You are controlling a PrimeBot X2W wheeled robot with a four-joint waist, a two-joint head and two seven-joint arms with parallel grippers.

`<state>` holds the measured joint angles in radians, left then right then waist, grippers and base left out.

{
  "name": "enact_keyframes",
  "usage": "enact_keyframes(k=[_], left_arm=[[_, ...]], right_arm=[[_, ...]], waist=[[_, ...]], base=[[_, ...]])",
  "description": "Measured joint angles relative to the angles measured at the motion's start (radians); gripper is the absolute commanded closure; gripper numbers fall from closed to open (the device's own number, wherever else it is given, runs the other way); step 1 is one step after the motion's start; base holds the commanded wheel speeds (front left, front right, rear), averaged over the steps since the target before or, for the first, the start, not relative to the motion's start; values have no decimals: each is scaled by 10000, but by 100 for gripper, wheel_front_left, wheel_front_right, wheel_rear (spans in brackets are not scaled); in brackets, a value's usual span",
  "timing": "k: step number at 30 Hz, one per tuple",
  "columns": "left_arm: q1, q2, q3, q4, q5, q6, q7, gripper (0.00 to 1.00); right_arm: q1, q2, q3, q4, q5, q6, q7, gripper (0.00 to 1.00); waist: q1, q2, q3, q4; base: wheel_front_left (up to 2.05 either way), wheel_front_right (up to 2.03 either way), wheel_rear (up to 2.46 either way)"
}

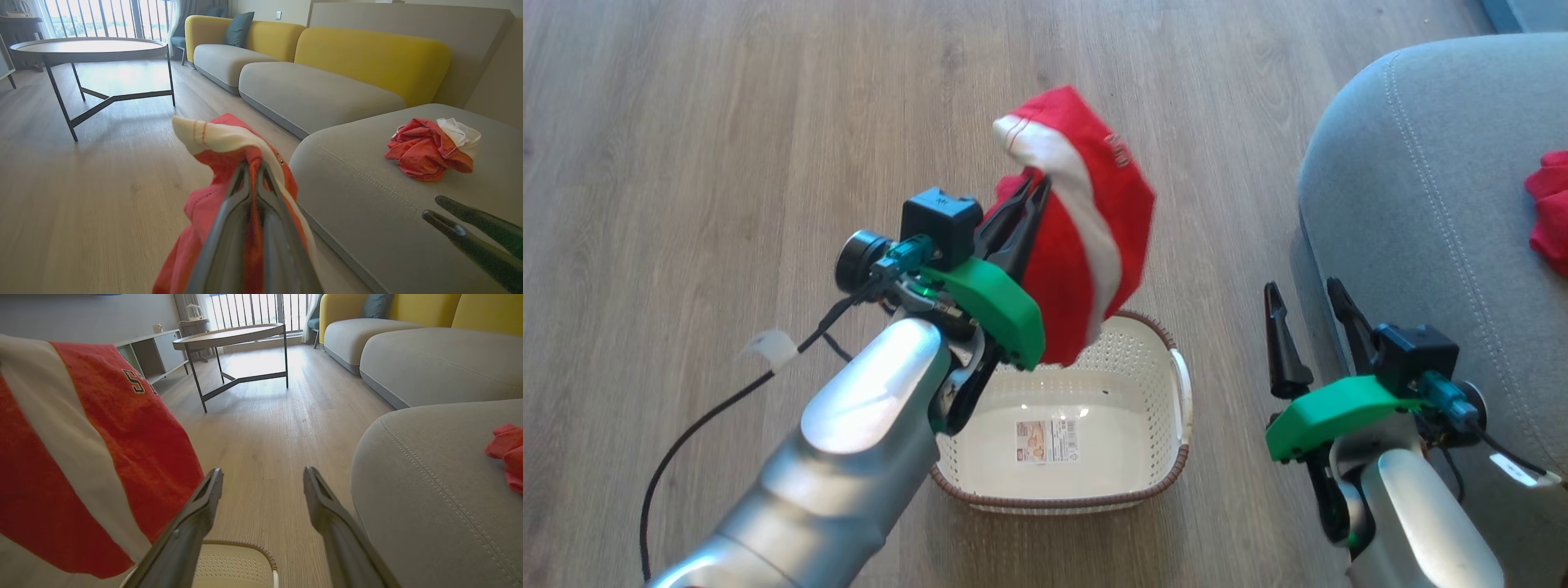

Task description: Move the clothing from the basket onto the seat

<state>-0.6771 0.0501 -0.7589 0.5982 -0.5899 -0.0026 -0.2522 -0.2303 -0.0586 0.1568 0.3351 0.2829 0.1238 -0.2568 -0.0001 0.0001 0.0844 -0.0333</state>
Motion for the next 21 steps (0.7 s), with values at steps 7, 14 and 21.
enact_keyframes(k=[7,14,21], left_arm=[[-1,159,84,-1292,-2,240,123,100],[1,343,92,-2270,2,571,343,100],[6,456,36,-2863,2,736,546,100]], right_arm=[[146,0,2,19,0,0,0,0],[146,0,23,19,42,0,0,0],[117,-2,564,-291,180,0,0,0]], waist=[[0,0,-33,-9],[0,0,-26,-14],[0,0,4,16]], base=[[0,0,0],[0,0,0],[0,0,0]])
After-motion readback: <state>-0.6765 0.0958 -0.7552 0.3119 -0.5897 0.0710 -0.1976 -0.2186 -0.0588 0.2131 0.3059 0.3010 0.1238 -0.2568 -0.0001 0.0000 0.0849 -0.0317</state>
